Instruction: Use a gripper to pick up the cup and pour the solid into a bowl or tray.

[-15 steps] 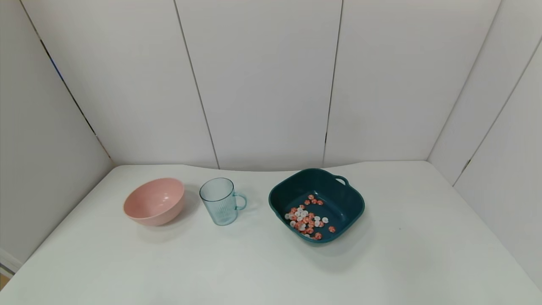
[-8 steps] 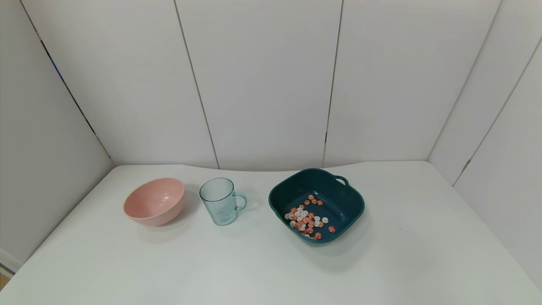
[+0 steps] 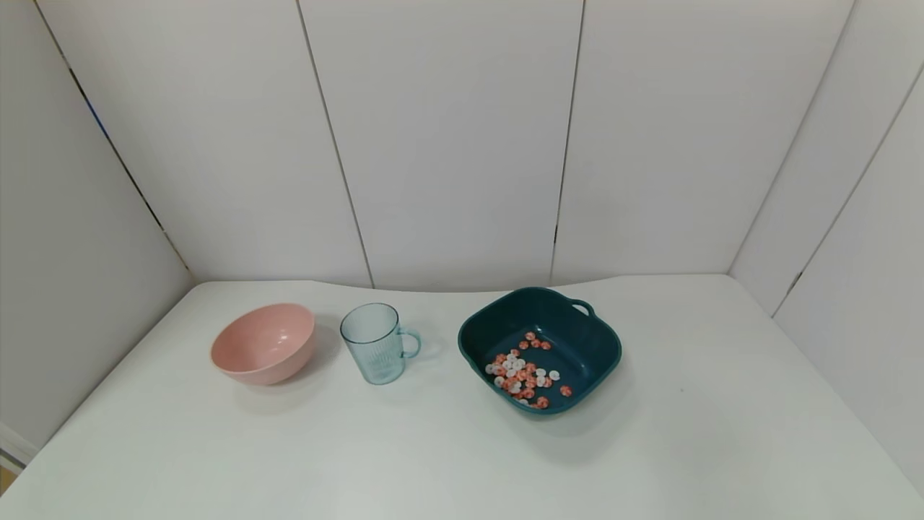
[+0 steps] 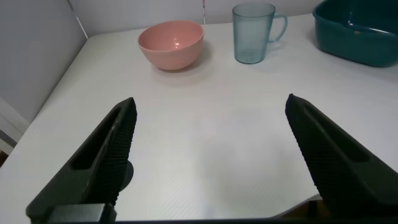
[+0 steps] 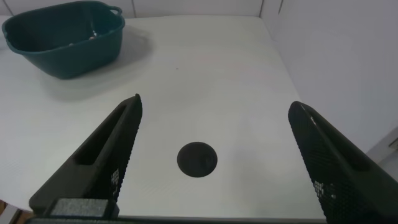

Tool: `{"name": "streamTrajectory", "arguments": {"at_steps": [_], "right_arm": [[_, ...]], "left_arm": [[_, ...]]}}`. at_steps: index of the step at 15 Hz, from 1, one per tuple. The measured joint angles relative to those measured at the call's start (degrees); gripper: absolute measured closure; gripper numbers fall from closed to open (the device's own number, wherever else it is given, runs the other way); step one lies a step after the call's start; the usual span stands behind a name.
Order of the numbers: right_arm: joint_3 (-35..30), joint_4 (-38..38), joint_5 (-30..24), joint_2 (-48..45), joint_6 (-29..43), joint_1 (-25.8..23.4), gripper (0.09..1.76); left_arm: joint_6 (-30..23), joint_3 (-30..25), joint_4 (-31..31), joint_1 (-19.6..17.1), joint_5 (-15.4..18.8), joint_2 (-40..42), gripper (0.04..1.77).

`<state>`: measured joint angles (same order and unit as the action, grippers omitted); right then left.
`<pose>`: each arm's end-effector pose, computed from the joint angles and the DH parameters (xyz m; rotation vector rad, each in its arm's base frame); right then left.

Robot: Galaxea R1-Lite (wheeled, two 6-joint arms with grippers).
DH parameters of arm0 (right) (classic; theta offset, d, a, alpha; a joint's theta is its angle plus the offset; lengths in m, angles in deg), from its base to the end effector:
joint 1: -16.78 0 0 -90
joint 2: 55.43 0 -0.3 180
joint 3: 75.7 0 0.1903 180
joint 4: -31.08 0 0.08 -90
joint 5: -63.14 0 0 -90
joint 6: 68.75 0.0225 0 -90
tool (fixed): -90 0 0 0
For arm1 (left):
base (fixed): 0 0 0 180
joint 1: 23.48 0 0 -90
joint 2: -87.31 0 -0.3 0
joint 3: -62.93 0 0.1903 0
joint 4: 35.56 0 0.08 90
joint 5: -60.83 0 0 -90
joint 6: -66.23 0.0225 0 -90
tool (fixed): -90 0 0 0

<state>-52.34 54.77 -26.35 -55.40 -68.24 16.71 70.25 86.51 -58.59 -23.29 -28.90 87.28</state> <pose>-0.0228 -0.0002 0.0749 0.0089 0.0062 -0.0102 -0.0231 0.0000 0.0771 0.0702 -0.0094 -0.0077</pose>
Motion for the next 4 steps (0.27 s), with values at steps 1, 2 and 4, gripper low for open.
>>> {"name": "streamTrajectory", "arguments": {"at_steps": [1,2,4], "right_arm": [[0.02,0.02,0.00,0.00,0.00,0.00,0.14],[0.05,0.09,0.00,0.00,-0.02,0.00,0.14],[0.07,0.09,-0.02,0.00,0.00,0.00,0.14]], "left_arm": [[-0.52,-0.10,-0.38,0.00,0.00,0.02,0.09],[-1.18,-0.13,-0.49,0.00,0.00,0.02,0.09],[-1.41,-0.21,-0.38,0.00,0.02,0.02,0.09]]}}
